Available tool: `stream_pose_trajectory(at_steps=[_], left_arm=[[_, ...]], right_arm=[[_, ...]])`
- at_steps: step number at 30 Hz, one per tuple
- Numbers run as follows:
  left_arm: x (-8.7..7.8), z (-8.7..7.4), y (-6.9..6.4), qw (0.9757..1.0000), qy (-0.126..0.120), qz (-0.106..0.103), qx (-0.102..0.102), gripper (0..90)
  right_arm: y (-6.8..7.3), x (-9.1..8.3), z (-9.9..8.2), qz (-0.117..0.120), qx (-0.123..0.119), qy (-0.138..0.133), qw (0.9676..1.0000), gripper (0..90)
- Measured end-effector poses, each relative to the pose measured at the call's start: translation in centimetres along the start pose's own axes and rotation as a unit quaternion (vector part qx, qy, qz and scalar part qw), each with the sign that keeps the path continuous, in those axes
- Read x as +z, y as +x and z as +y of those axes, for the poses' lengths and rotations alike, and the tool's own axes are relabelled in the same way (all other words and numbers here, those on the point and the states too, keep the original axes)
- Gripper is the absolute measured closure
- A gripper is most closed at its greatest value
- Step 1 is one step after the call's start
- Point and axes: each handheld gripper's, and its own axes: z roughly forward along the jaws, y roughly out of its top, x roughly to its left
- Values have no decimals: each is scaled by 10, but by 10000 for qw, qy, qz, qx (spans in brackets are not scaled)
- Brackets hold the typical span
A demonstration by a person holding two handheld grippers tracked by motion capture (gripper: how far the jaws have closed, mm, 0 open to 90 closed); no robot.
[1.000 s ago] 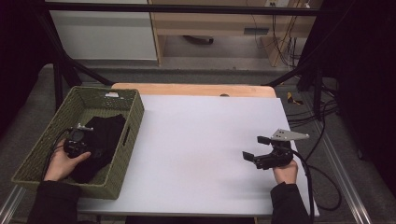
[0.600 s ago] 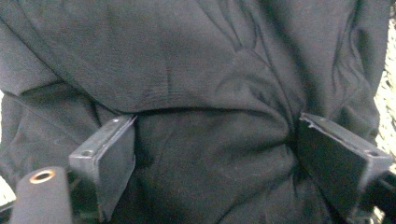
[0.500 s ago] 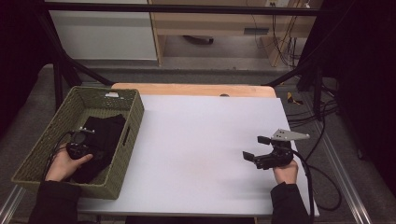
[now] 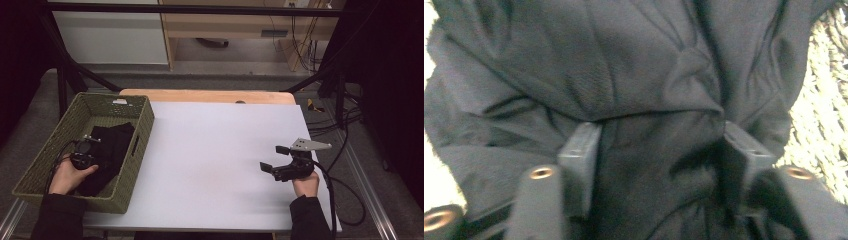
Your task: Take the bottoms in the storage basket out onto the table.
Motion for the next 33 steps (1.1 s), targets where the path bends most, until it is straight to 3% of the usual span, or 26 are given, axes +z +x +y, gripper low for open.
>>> stream_pose_trajectory(at_steps=[4,14,24,33], left_arm=[[-2,0,-4,9997,35,53,254,572],[-5,0,-7,9987,83,122,480,663],[-10,3,-5,9991,151,4,400,728],[-23,6,-1,9997,-68,-106,213,755]], right_arm=[[0,0,0,12,-12,17,10000,39],[0,0,0,21,-7,-9,10000,39],[0,0,0,23,0,-12,10000,39],[0,-1,0,17,-20,-19,10000,39]])
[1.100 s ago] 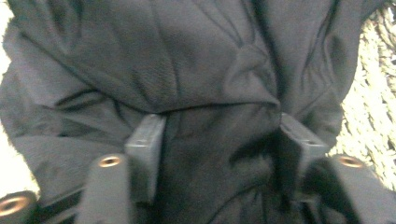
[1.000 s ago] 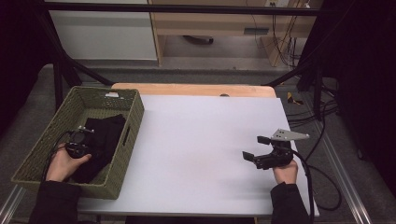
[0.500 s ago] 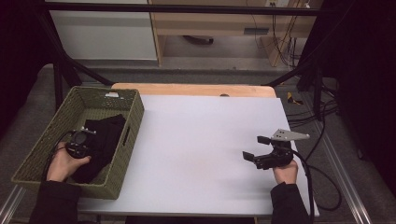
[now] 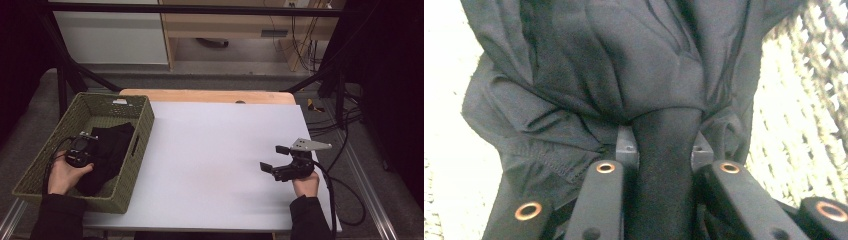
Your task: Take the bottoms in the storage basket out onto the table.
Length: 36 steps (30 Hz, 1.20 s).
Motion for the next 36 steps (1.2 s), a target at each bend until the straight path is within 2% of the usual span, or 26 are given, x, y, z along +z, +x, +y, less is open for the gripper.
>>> stream_pose_trajectory(at_steps=[3,5,9,10,12,16,28,29,36], left_arm=[[-5,1,1,9998,-157,-40,-65,755],[-8,1,2,9994,-277,-166,-85,755],[-14,2,3,9990,-383,-183,-130,755],[-19,1,4,9984,-516,-187,-167,755],[-22,1,5,9981,-565,-198,-176,756],[-35,0,9,9960,-825,-282,-177,755],[-53,-2,10,9927,-1146,-327,-175,756],[-56,-2,9,9917,-1223,-345,-179,757],[-65,-2,8,9901,-1353,-341,-165,757]], right_arm=[[0,0,0,-1,2,7,10000,39],[0,0,0,3,9,3,10000,39],[0,-1,0,14,19,-26,10000,39],[0,-1,0,16,19,-33,10000,39],[0,-1,0,17,22,-34,10000,39],[0,0,0,14,13,-10,10000,39],[0,-1,0,24,28,-40,10000,39],[0,-2,1,31,32,-46,10000,39],[-1,-2,0,37,27,-50,10000,39]])
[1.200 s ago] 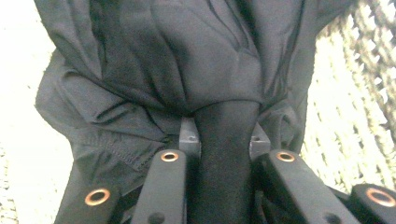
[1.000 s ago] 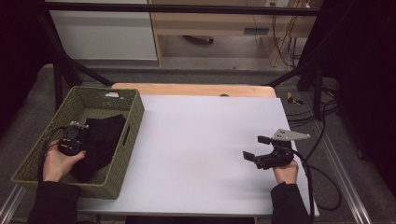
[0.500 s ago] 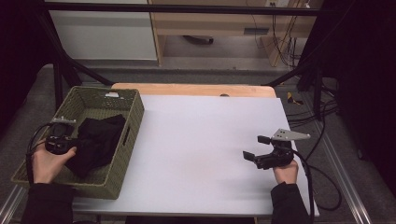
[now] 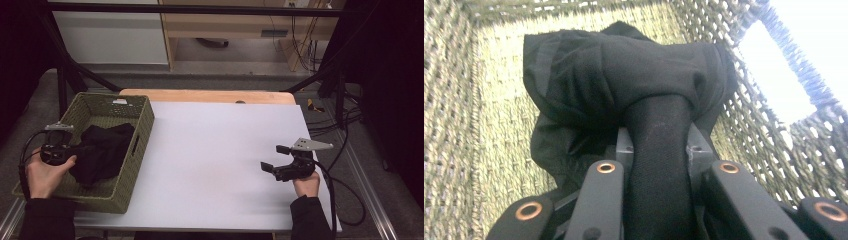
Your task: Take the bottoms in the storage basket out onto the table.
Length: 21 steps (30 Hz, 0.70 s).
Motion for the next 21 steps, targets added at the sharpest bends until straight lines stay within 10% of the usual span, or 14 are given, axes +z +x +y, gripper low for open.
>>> stream_pose_trajectory(at_steps=[21], left_arm=[[-30,5,-9,9984,-552,-20,98,758]], right_arm=[[0,-1,0,2,-12,-20,10000,39]])
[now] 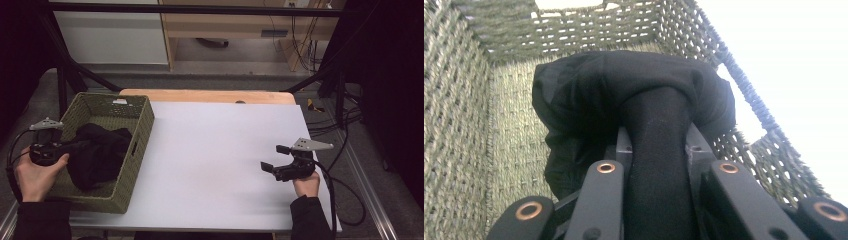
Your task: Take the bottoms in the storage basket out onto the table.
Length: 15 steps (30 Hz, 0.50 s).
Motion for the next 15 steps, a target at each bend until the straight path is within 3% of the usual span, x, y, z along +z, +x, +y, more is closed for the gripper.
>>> stream_pose_trajectory(at_steps=[15], left_arm=[[-17,3,-3,9994,-356,-51,13,758]], right_arm=[[1,-1,0,-17,-5,-35,10000,39]])
